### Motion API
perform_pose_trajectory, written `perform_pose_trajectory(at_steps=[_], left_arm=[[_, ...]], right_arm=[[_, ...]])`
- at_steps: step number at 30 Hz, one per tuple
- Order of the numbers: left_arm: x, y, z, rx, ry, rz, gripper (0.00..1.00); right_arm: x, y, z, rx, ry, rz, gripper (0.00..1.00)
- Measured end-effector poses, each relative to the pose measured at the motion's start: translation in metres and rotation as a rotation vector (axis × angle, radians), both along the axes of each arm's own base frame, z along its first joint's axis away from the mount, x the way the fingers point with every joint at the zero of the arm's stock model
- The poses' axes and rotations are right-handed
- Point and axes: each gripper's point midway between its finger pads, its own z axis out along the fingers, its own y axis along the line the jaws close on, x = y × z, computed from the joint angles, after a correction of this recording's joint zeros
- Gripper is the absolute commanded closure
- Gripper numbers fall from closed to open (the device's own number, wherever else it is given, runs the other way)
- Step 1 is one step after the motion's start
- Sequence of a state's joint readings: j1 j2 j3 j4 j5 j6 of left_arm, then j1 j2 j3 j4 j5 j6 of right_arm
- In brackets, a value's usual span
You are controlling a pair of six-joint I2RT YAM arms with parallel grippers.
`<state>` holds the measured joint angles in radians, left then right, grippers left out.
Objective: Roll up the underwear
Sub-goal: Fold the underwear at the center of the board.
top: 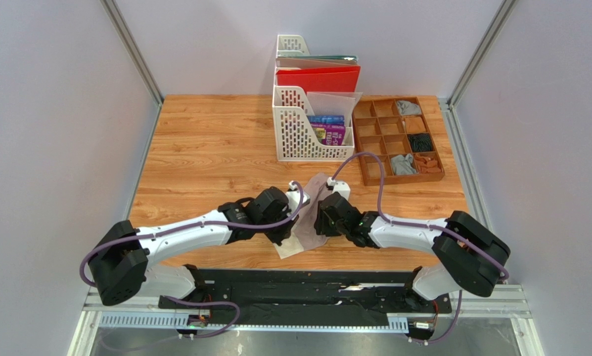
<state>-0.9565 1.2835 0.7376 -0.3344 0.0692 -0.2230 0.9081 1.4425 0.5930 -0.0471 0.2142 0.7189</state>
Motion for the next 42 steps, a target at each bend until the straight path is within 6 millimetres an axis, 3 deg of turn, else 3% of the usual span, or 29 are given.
perform_pose_trajectory(at_steps=[17, 30, 42], left_arm=[[-0.029, -0.008, -0.044, 0.057, 0.082, -0.009, 1.0], [-0.034, -0.003, -0.042, 0.04, 0.076, 0.006, 1.0], [-0.049, -0.02, -0.033, -0.032, 0.094, -0.031, 1.0]], right_arm=[[0.002, 0.003, 0.0, 0.013, -0.001, -0.009, 0.59], [0.007, 0.009, 0.0, 0.016, -0.003, -0.012, 0.59], [0.011, 0.012, 0.0, 0.023, -0.007, -0.017, 0.58]])
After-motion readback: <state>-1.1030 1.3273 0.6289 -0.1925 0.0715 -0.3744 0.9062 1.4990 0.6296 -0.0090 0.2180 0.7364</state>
